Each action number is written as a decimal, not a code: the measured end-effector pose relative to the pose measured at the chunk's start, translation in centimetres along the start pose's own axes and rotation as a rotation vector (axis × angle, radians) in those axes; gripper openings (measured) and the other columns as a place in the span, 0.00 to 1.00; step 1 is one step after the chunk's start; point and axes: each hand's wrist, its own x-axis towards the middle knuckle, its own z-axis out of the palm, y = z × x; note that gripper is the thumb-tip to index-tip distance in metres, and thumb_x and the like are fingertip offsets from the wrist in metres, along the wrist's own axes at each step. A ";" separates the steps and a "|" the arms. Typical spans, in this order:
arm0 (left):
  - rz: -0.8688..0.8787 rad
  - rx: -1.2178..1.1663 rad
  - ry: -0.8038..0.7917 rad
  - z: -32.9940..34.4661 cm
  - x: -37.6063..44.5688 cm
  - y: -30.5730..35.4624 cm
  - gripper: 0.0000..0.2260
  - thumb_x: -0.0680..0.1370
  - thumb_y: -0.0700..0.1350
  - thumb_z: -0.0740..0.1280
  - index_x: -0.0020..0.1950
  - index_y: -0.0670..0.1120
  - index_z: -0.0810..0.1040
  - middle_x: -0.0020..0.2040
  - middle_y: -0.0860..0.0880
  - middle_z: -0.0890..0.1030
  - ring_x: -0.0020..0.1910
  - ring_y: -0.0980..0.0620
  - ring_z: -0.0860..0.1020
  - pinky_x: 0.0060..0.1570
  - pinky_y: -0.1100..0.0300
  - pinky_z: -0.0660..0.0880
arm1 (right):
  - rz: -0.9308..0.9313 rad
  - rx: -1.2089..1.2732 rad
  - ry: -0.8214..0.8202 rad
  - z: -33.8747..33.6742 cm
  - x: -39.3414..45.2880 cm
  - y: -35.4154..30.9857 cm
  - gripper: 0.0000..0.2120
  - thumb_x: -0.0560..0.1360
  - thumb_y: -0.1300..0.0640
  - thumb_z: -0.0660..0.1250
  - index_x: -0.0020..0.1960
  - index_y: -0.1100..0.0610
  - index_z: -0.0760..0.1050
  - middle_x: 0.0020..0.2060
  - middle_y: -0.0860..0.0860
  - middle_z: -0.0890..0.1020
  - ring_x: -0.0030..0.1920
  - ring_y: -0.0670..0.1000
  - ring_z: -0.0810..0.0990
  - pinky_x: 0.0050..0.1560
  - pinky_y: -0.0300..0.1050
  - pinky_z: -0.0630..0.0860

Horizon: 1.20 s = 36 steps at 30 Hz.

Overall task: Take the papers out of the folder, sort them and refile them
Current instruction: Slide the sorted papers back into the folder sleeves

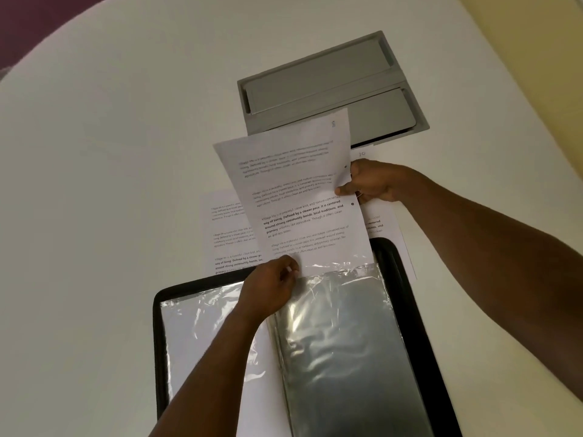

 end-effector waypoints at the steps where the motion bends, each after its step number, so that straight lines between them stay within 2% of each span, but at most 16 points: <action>1: 0.015 0.031 -0.008 0.0 0.1 0.0 0.03 0.79 0.48 0.63 0.50 0.54 0.76 0.40 0.57 0.78 0.39 0.55 0.77 0.41 0.57 0.76 | 0.006 0.003 0.004 -0.3 0.2 -0.1 0.19 0.75 0.62 0.71 0.64 0.58 0.71 0.57 0.54 0.81 0.56 0.55 0.81 0.59 0.55 0.78; 4: 0.037 0.101 -0.019 -0.1 0.3 -0.3 0.03 0.80 0.50 0.61 0.51 0.56 0.73 0.40 0.57 0.80 0.39 0.55 0.78 0.41 0.56 0.76 | 0.049 0.010 0.014 -0.8 0.6 0.2 0.14 0.74 0.63 0.71 0.58 0.57 0.72 0.55 0.54 0.81 0.56 0.55 0.81 0.60 0.55 0.77; 6: 0.032 0.081 -0.025 0.0 0.3 -0.5 0.02 0.80 0.50 0.61 0.50 0.56 0.73 0.37 0.58 0.78 0.37 0.56 0.78 0.39 0.57 0.75 | 0.074 0.018 -0.015 -0.5 0.7 0.5 0.12 0.74 0.63 0.71 0.55 0.57 0.73 0.55 0.55 0.82 0.55 0.55 0.81 0.58 0.55 0.78; 8: 0.007 0.002 -0.039 0.1 0.5 -0.4 0.03 0.79 0.47 0.63 0.49 0.56 0.74 0.36 0.58 0.78 0.34 0.58 0.77 0.37 0.60 0.73 | 0.070 0.049 -0.059 0.3 0.9 0.6 0.15 0.74 0.64 0.71 0.60 0.58 0.75 0.57 0.55 0.82 0.56 0.55 0.81 0.56 0.53 0.79; 10: -0.023 -0.072 -0.061 0.2 0.7 0.2 0.05 0.77 0.46 0.64 0.49 0.57 0.75 0.38 0.54 0.80 0.37 0.57 0.78 0.39 0.59 0.76 | 0.056 0.116 -0.082 1.1 1.2 0.8 0.19 0.75 0.65 0.70 0.65 0.59 0.74 0.58 0.54 0.81 0.56 0.54 0.81 0.54 0.51 0.80; 13: -0.029 -0.121 -0.146 0.4 1.3 1.4 0.04 0.76 0.49 0.67 0.50 0.56 0.76 0.42 0.53 0.82 0.42 0.56 0.80 0.45 0.57 0.78 | 0.037 0.229 -0.077 2.0 1.4 0.9 0.20 0.75 0.66 0.69 0.66 0.60 0.73 0.58 0.54 0.81 0.56 0.54 0.81 0.54 0.51 0.80; 15: 0.002 -0.161 -0.181 0.6 1.7 2.5 0.04 0.76 0.51 0.69 0.49 0.53 0.78 0.44 0.54 0.82 0.45 0.57 0.80 0.49 0.58 0.78 | 0.030 0.307 -0.069 2.3 1.2 0.9 0.18 0.76 0.67 0.68 0.65 0.60 0.74 0.58 0.55 0.81 0.55 0.54 0.81 0.52 0.50 0.80; 17: 0.037 -0.218 -0.200 1.0 2.2 4.0 0.05 0.77 0.50 0.69 0.47 0.50 0.80 0.42 0.54 0.82 0.43 0.58 0.79 0.47 0.62 0.76 | 0.023 0.367 -0.076 2.3 0.8 1.0 0.17 0.76 0.67 0.66 0.64 0.60 0.74 0.58 0.55 0.81 0.55 0.54 0.81 0.51 0.49 0.80; 20: 0.078 -0.274 -0.234 1.6 2.8 6.1 0.05 0.77 0.44 0.68 0.44 0.45 0.81 0.40 0.54 0.81 0.40 0.59 0.79 0.44 0.68 0.74 | 0.012 0.352 -0.097 2.0 0.0 1.4 0.17 0.76 0.68 0.66 0.65 0.60 0.74 0.57 0.54 0.81 0.55 0.53 0.82 0.51 0.48 0.81; 24: 0.013 -0.397 -0.292 2.2 3.5 7.0 0.06 0.76 0.38 0.66 0.45 0.48 0.80 0.42 0.52 0.83 0.45 0.53 0.81 0.51 0.57 0.79 | 0.030 0.203 -0.089 1.0 -0.8 2.4 0.21 0.75 0.67 0.68 0.67 0.59 0.73 0.58 0.54 0.81 0.53 0.52 0.82 0.47 0.46 0.81; 27: 0.002 -0.464 -0.338 2.2 3.8 7.2 0.07 0.76 0.38 0.67 0.45 0.50 0.81 0.41 0.54 0.83 0.43 0.56 0.82 0.50 0.57 0.79 | 0.051 0.166 -0.113 0.3 -1.2 3.0 0.21 0.74 0.68 0.68 0.66 0.59 0.73 0.58 0.54 0.81 0.53 0.52 0.82 0.47 0.46 0.81; 33: 0.060 -0.316 -0.265 2.0 4.1 7.6 0.04 0.77 0.42 0.67 0.49 0.49 0.81 0.43 0.55 0.82 0.43 0.55 0.80 0.50 0.58 0.79 | 0.086 0.035 -0.178 -0.4 -1.3 2.9 0.18 0.73 0.69 0.69 0.61 0.57 0.74 0.54 0.53 0.83 0.52 0.53 0.83 0.48 0.48 0.81; 36: 0.065 -0.174 -0.247 1.6 3.3 7.0 0.05 0.77 0.46 0.66 0.51 0.50 0.79 0.44 0.55 0.80 0.44 0.53 0.79 0.48 0.58 0.77 | 0.112 0.053 -0.181 -1.0 -0.9 2.8 0.18 0.73 0.69 0.69 0.61 0.58 0.76 0.54 0.55 0.84 0.50 0.54 0.84 0.45 0.47 0.82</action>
